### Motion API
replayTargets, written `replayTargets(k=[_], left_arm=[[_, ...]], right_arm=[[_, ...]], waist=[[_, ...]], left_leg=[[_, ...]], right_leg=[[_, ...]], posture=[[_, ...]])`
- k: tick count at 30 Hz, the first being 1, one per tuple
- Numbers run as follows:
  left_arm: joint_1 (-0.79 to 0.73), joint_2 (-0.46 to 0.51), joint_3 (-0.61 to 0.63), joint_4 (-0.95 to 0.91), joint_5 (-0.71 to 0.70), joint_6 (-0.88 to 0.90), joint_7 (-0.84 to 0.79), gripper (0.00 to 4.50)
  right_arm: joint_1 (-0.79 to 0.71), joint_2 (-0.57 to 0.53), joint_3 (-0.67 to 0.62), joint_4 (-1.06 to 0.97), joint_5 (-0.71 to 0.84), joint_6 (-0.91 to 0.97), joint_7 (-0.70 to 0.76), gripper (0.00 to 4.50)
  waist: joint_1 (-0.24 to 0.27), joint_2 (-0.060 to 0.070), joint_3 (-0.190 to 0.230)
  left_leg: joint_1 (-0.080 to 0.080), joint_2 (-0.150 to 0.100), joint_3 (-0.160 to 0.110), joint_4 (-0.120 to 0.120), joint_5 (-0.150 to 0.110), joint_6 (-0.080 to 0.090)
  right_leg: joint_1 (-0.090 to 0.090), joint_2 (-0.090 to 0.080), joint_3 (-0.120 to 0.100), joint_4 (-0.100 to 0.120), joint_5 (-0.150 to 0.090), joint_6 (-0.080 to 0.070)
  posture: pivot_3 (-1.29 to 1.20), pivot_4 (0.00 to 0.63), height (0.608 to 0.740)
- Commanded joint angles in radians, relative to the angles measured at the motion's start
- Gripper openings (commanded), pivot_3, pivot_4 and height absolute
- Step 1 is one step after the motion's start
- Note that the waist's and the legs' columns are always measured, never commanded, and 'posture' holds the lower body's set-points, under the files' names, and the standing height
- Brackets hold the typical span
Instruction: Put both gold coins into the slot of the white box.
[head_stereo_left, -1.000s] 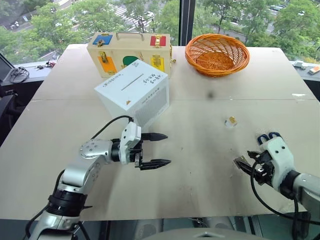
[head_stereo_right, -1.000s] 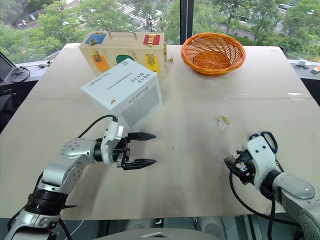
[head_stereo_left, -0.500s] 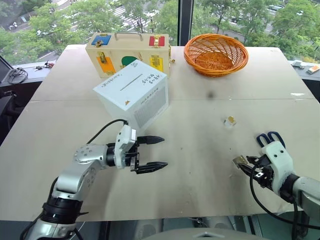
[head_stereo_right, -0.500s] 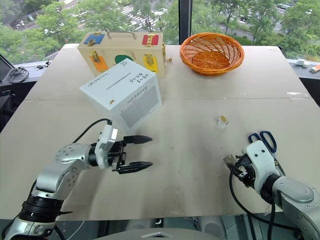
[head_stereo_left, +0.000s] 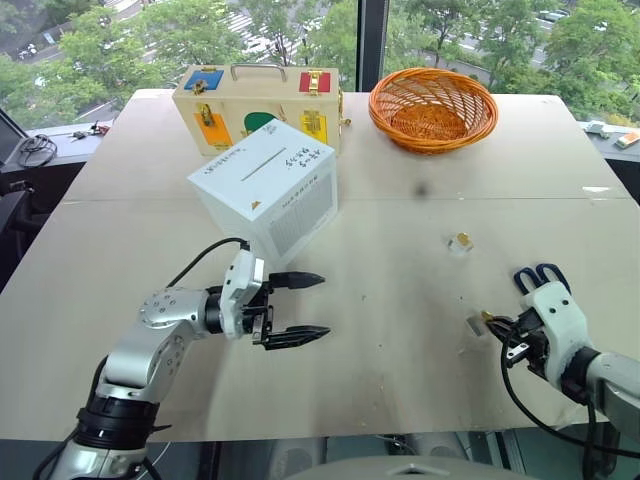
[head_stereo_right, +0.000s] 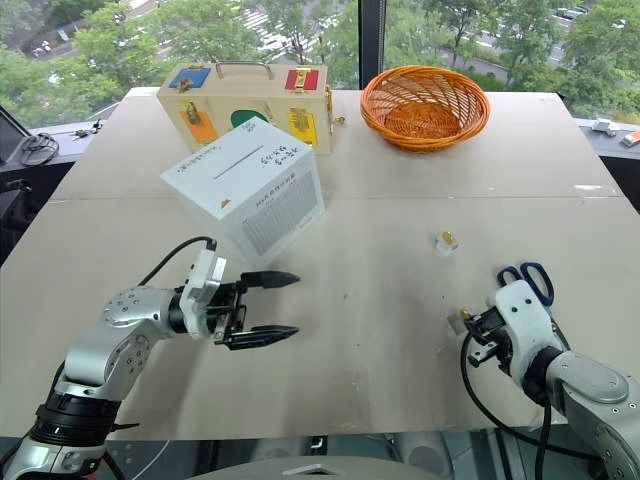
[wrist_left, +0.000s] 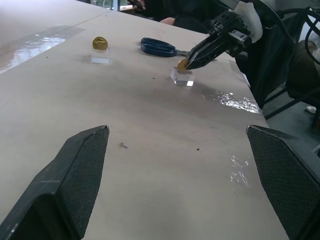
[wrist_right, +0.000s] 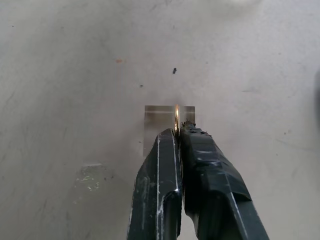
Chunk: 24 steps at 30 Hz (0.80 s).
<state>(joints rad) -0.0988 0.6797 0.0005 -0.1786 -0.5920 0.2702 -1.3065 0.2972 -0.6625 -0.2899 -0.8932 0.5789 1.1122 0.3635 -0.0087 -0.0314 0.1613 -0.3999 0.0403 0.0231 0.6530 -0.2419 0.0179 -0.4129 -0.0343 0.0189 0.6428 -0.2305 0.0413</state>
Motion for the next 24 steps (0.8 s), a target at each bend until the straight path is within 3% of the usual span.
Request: replayTargets(k=[1, 9, 13, 15, 17, 20, 24], left_arm=[[-0.006, 0.0, 0.015, -0.001, -0.009, -0.026, -0.024, 4.5], [-0.023, -0.004, 0.015, 0.006, -0.036, 0.005, -0.042, 4.5], [-0.064, -0.006, 0.023, -0.007, -0.086, 0.081, -0.03, 4.5], [-0.13, -0.007, 0.022, -0.065, -0.17, 0.201, 0.014, 4.5], [-0.179, -0.008, 0.014, -0.109, -0.227, 0.285, 0.048, 4.24], [-0.22, -0.02, 0.001, -0.143, -0.251, 0.339, 0.087, 3.22], [-0.253, -0.031, -0.013, -0.16, -0.266, 0.383, 0.107, 3.22]], right_arm=[[0.0, -0.005, -0.006, -0.013, -0.002, -0.012, 0.003, 0.05], [-0.002, -0.001, -0.068, -0.039, 0.025, -0.079, 0.046, 0.05], [-0.022, 0.001, -0.154, -0.069, 0.127, -0.101, 0.098, 0.05], [-0.067, -0.034, -0.17, -0.102, 0.233, -0.103, 0.148, 0.05], [-0.133, -0.065, -0.135, -0.114, 0.315, -0.094, 0.168, 0.0], [-0.261, -0.082, -0.012, -0.099, 0.356, -0.085, 0.152, 0.0], [-0.416, -0.07, 0.148, -0.046, 0.33, -0.084, 0.126, 0.0]], waist=[[0.0, 0.0, 0.0], [0.0, 0.0, 0.0], [0.001, 0.0, 0.0], [0.001, 0.0, 0.0], [-0.001, 0.0, 0.0], [-0.006, 0.0, 0.0], [-0.006, 0.0, 0.001]], left_leg=[[0.0, 0.0, 0.0, 0.0, 0.0, 0.0], [0.0, 0.0, 0.0, 0.0, 0.0, 0.0], [0.0, 0.0, 0.0, 0.0, 0.0, 0.0], [0.0, 0.0, 0.0, 0.0, 0.0, 0.0], [0.0, 0.0, -0.001, 0.001, 0.0, 0.0], [0.001, 0.0, 0.0, 0.001, 0.0, 0.0], [0.0, 0.0, -0.001, 0.0, 0.0, 0.0]], right_leg=[[0.0, 0.0, 0.0, 0.0, 0.0, 0.0], [0.0, 0.0, 0.0, 0.0, 0.0, 0.0], [0.0, 0.0, 0.0, 0.0, 0.0, 0.0], [0.0, 0.0, 0.0, 0.0, 0.0, 0.0], [0.0, 0.001, -0.001, 0.0, 0.0, 0.0], [0.001, 0.001, 0.0, 0.0, 0.0, 0.0], [0.001, 0.002, 0.0, 0.0, 0.0, 0.0]], posture=[[0.0, 0.15, 0.74], [0.0, 0.15, 0.74], [0.0, 0.15, 0.74], [0.0, 0.15, 0.74], [0.0, 0.15, 0.74], [0.0, 0.15, 0.74], [0.0, 0.15, 0.74]])
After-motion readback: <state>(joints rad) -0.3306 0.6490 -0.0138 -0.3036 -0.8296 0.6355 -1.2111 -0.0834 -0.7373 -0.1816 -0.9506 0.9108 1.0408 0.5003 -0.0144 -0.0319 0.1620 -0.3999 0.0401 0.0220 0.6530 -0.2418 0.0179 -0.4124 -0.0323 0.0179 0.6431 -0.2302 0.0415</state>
